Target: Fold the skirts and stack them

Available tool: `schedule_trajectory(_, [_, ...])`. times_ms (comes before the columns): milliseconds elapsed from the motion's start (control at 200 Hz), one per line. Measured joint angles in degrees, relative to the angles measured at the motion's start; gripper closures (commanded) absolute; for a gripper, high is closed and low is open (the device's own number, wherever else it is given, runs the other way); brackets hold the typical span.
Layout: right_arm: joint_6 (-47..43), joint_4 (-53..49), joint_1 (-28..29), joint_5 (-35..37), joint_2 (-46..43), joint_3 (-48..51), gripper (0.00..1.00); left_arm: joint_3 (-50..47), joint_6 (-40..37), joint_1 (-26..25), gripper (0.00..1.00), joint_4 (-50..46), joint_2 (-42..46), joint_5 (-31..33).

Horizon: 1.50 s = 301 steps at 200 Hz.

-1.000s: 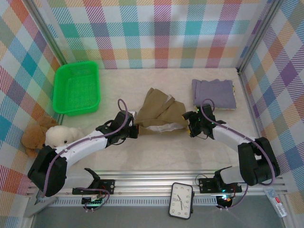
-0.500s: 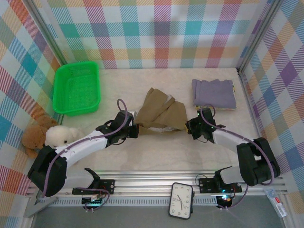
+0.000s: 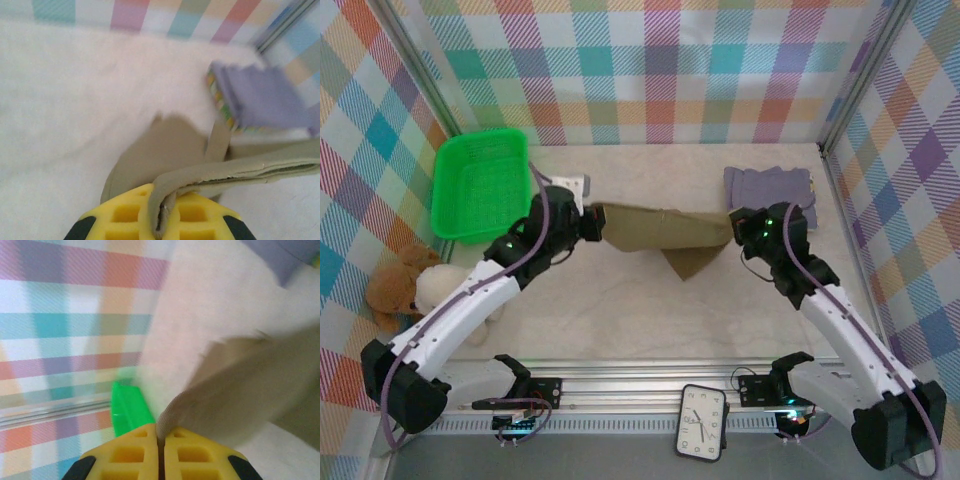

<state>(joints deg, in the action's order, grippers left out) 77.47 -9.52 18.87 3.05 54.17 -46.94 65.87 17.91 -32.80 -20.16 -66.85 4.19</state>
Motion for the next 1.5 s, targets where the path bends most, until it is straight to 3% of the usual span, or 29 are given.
schedule_trajectory(235, [-6.32,3.58,-0.02,3.1,2.64,-9.97,1.0,22.36,-5.79,1.64,1.0,-2.8,-8.28,-0.26])
schedule_trajectory(465, [-12.96,9.4,-1.22,2.97,21.51,-26.34,1.0,40.22,-10.34,10.23,1.0,-7.34,-25.79,-1.33])
schedule_trajectory(650, [-15.93,11.02,-1.81,0.24,36.46,-44.28,1.0,66.64,-16.63,15.1,1.0,-14.32,-41.88,-1.14])
schedule_trajectory(745, [-17.4,10.8,-1.81,-1.84,40.3,-51.43,1.0,76.78,-20.7,16.0,1.0,-17.22,-45.33,-0.63])
schedule_trajectory(840, [-19.39,11.02,-1.81,-3.74,40.59,-53.72,1.0,78.75,-24.52,16.04,1.0,-18.36,-43.98,-0.57])
schedule_trajectory(940, [-21.81,11.93,-1.92,-6.49,38.82,-51.52,1.0,68.85,-27.1,16.02,1.0,-16.57,-37.18,-1.68])
schedule_trajectory(1080, [-26.08,13.77,-2.19,-12.33,32.85,-37.44,1.0,34.49,-27.78,14.82,1.0,-7.41,-19.58,-1.4])
schedule_trajectory(1155, [-27.34,16.28,-2.29,-15.72,29.16,-24.74,0.98,15.19,-24.87,13.07,0.77,-2.12,-11.19,-0.11])
schedule_trajectory(1200, [-27.45,17.4,-2.29,-17.46,27.1,-15.82,0.87,4.09,-22.12,11.72,0.6,0.46,-6.67,1.16])
schedule_trajectory(1265, [-27.43,17.05,-2.34,-18.8,25.46,-3.67,0.61,-9.53,-17.59,9.22,0.25,1.11,-1.4,2.84])
schedule_trajectory(1315, [-27.36,14.71,-2.4,-18.93,24.85,3.72,0.48,-17.84,-13.64,7.43,0.1,-0.04,2.29,3.63])
schedule_trajectory(1380, [-27.41,9.57,-2.47,-18.16,23.15,10.25,0.36,-24.96,-8.68,5.62,0.0,-3.15,7.17,4.13])
schedule_trajectory(1440, [-28.35,4.85,-2.45,-16.92,20.11,12.24,0.23,-28.2,-4.2,4.72,0.0,-5.35,12.63,4.09])
schedule_trajectory(1480, [-28.79,3.39,-2.45,-15.89,17.68,12.0,0.13,-28.98,-2.16,4.7,0.0,-5.62,16.09,4.09])
schedule_trajectory(1505, [-29.35,2.8,-2.45,-15.39,16.46,11.28,0.0,-29.03,-1.07,4.7,0.0,-5.55,17.94,4.07])
